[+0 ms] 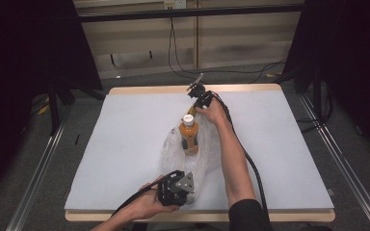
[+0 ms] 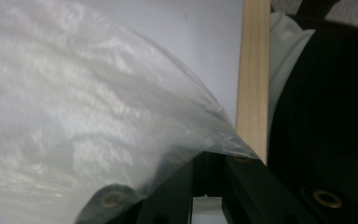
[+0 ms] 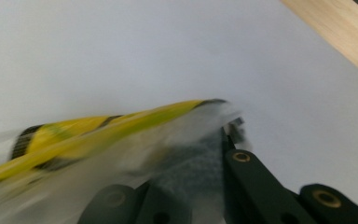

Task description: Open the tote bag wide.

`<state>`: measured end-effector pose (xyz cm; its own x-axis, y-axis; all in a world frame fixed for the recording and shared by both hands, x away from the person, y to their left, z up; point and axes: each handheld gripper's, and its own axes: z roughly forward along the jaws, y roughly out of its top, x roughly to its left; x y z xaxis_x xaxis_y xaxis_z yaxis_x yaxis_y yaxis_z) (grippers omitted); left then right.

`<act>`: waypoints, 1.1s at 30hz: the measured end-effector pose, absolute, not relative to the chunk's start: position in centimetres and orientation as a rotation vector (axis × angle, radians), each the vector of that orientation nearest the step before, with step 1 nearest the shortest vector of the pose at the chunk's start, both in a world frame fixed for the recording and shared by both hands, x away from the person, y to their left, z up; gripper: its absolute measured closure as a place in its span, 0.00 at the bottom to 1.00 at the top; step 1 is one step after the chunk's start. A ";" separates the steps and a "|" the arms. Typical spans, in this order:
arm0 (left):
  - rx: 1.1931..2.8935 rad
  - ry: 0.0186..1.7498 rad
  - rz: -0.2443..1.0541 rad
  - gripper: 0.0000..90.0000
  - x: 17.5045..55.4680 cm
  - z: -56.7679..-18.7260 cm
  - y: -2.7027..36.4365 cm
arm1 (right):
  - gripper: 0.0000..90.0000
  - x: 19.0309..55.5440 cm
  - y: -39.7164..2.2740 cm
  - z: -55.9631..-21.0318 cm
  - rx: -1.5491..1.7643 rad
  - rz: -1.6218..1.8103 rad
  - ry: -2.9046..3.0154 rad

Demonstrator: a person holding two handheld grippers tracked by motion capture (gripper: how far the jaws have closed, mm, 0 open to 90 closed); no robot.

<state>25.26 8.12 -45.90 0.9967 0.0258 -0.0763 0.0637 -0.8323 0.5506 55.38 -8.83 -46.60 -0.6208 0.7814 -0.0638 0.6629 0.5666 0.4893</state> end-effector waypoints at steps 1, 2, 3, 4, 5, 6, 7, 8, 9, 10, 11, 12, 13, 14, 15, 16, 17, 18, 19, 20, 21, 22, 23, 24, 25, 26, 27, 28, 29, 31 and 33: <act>2.539 0.076 -0.088 1.00 25.4 -45.9 8.3 | 1.00 54.9 -9.1 -46.4 1.188 0.673 2.538; 2.507 0.095 -0.123 1.00 26.0 -45.7 8.6 | 1.00 54.6 -9.2 -46.3 1.189 0.717 2.546; 2.483 0.105 -0.120 1.00 26.2 -45.7 8.7 | 1.00 54.0 -9.5 -45.9 1.164 0.770 2.547; 2.488 0.115 -0.117 1.00 26.5 -45.3 8.9 | 1.00 53.6 -9.6 -45.7 1.157 0.809 2.543; 2.476 0.126 -0.119 1.00 26.9 -45.0 9.1 | 1.00 53.3 -9.8 -45.4 1.153 0.849 2.539; 2.438 0.147 -0.132 1.00 27.1 -44.8 9.3 | 1.00 52.8 -10.2 -44.9 1.148 0.901 2.528; 2.388 0.171 -0.126 1.00 27.3 -44.7 9.5 | 1.00 52.3 -10.6 -44.4 1.148 0.956 2.512; 2.361 0.186 -0.136 1.00 27.5 -44.5 9.7 | 1.00 51.9 -11.1 -44.0 1.142 1.012 2.501; 2.349 0.194 -0.126 1.00 27.7 -44.2 10.0 | 1.00 51.4 -11.6 -43.5 1.140 1.050 2.484; 2.323 0.199 -0.120 1.00 27.9 -44.0 10.2 | 1.00 50.9 -12.1 -43.1 1.141 1.087 2.477; 2.310 0.214 -0.114 1.00 28.0 -43.7 10.5 | 1.00 50.4 -12.5 -42.7 1.131 1.108 2.459; 2.307 0.214 -0.089 1.00 28.2 -43.2 10.8 | 1.00 49.8 -13.0 -42.4 1.113 1.141 2.448; 2.261 0.230 -0.094 1.00 28.5 -42.9 11.2 | 1.00 49.2 -13.5 -42.0 1.103 1.187 2.432; 2.239 0.238 -0.072 1.00 28.6 -42.7 11.5 | 1.00 48.2 -14.0 -41.3 1.082 1.222 2.423; 2.231 0.239 -0.067 1.00 28.8 -42.4 11.6 | 1.00 47.4 -14.3 -41.0 1.062 1.237 2.427; 2.218 0.243 -0.073 1.00 28.9 -42.3 11.8 | 1.00 46.9 -14.6 -40.7 1.042 1.244 2.429; 2.200 0.262 -0.061 1.00 28.9 -42.1 11.9 | 1.00 45.4 -15.1 -40.2 1.007 1.267 2.430; 2.191 0.260 -0.049 1.00 29.0 -41.8 12.1 | 1.00 45.4 -15.1 -40.2 1.007 1.267 2.430; 2.197 0.260 -0.031 1.00 29.1 -41.5 12.2 | 1.00 44.6 -15.3 -39.9 0.990 1.266 2.438; 2.180 0.262 -0.021 1.00 29.2 -41.3 12.2 | 1.00 43.7 -15.6 -39.7 0.978 1.272 2.440; 2.173 0.271 -0.017 1.00 29.4 -41.1 12.1 | 1.00 43.0 -15.8 -39.6 0.966 1.287 2.450; 2.169 0.263 -0.002 1.00 29.8 -40.8 11.8 | 1.00 42.3 -16.0 -39.5 0.949 1.285 2.461; 2.168 0.268 0.004 1.00 30.0 -40.7 11.7 | 1.00 41.2 -16.1 -39.3 0.932 1.298 2.474; 2.174 0.269 0.017 1.00 30.3 -40.6 11.3 | 1.00 40.7 -16.1 -39.3 0.919 1.304 2.487; 2.178 0.272 0.028 1.00 30.5 -40.6 11.1 | 1.00 40.0 -16.0 -39.2 0.895 1.303 2.496; 2.188 0.276 0.032 1.00 31.0 -40.6 10.9 | 1.00 38.8 -15.6 -39.0 0.863 1.315 2.517; 2.181 0.298 0.024 1.00 31.5 -40.8 10.6 | 1.00 38.8 -15.6 -39.0 0.863 1.315 2.517; 2.199 0.309 0.032 1.00 32.0 -41.1 10.4 | 1.00 38.2 -15.3 -39.0 0.845 1.316 2.537; 2.215 0.319 0.050 1.00 32.3 -41.4 10.3 | 1.00 37.2 -14.8 -39.5 0.814 1.289 2.571; 2.238 0.343 0.062 1.00 33.2 -42.3 10.2 | 1.00 36.9 -14.6 -40.7 0.817 1.261 2.606; 2.275 0.396 0.067 1.00 34.4 -43.2 10.5 | 1.00 37.0 -14.6 -41.9 0.839 1.243 2.625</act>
<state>34.41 10.52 -43.21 0.9495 0.3038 -0.0789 0.2611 -0.6249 0.7357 37.05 -14.60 -41.87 -0.8394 0.5289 0.1249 0.4318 0.5095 0.7443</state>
